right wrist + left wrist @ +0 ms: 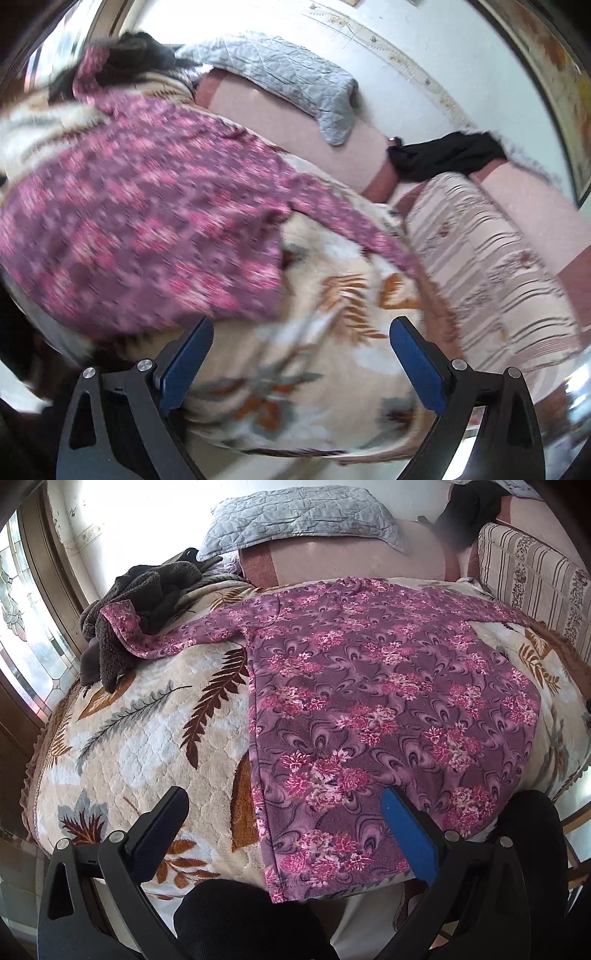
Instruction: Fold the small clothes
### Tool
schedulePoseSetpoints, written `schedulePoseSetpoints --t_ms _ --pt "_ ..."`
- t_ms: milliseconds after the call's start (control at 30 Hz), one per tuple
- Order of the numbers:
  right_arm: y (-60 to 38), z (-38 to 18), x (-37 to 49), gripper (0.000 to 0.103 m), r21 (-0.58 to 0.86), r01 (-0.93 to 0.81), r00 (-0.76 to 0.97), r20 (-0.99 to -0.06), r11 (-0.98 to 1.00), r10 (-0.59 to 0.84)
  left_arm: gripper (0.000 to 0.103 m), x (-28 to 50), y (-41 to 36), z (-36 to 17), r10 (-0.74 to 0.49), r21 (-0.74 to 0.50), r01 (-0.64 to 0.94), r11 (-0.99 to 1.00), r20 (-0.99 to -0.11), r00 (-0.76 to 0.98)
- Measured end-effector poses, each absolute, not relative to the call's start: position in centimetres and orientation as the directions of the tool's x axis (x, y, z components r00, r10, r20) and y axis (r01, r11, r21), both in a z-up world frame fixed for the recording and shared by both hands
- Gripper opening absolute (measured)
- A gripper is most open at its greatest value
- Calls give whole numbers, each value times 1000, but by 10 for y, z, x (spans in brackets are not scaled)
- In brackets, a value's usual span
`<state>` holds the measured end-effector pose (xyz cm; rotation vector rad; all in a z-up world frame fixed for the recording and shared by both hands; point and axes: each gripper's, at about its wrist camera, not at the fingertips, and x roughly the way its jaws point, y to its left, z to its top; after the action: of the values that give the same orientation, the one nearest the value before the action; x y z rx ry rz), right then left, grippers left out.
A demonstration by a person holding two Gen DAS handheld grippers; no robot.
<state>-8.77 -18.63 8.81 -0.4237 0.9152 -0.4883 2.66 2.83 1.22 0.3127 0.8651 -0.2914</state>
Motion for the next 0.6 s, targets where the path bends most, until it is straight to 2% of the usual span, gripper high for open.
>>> schedulePoseSetpoints --t_ms 100,400,600 --pt "-192 82 -91 97 -539 251 509 -634 804 -583 103 26 33 9 -118 145 365 920 -784 610" --pt "-193 76 -76 96 -265 342 556 -716 902 -421 103 25 41 9 -121 115 350 930 -802 584" --pt "-182 79 -74 96 -226 320 578 -723 920 -379 103 22 31 10 -152 97 381 919 -808 570"
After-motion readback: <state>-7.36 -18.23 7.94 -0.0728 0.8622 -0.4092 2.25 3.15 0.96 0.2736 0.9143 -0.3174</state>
